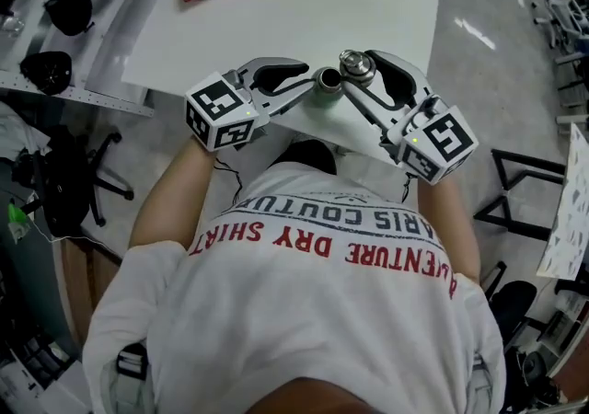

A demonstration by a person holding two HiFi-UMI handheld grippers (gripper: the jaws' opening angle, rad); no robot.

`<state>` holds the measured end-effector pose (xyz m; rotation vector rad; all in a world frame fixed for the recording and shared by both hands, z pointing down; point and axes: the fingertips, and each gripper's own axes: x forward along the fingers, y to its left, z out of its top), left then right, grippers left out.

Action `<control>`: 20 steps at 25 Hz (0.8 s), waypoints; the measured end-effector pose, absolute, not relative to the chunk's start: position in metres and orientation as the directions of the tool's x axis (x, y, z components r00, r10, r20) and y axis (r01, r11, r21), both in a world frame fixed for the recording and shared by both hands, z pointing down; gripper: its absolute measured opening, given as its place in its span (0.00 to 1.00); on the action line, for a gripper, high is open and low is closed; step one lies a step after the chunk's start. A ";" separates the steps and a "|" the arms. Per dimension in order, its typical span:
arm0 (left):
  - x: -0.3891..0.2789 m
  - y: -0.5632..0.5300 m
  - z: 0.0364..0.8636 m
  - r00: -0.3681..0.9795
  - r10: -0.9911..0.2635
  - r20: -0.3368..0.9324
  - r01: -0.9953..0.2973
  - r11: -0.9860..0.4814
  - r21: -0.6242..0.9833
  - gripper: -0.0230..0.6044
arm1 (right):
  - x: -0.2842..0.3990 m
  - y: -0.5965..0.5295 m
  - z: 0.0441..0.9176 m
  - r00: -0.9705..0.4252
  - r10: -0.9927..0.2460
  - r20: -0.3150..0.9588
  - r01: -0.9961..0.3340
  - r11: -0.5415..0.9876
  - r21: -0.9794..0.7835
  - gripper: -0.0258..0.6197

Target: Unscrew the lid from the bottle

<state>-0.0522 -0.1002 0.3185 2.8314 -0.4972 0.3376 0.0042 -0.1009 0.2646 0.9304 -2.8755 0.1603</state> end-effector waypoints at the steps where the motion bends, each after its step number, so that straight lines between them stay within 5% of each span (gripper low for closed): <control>1: -0.053 -0.099 0.307 0.909 -0.344 0.235 -0.394 -0.892 0.221 0.21 | 0.005 -0.095 0.257 -0.802 -0.584 0.125 -0.595 0.799 -0.081 0.41; 9: -0.053 -0.077 0.241 0.869 -0.465 0.167 -0.494 -0.821 0.285 0.11 | 0.016 -0.061 0.211 -0.742 -0.667 0.066 -0.670 0.733 -0.116 0.41; 20: -0.073 -0.035 0.206 0.910 -0.372 0.182 -0.407 -0.883 0.231 0.09 | -0.003 -0.020 0.187 -0.640 -0.767 0.051 -0.766 0.630 -0.127 0.41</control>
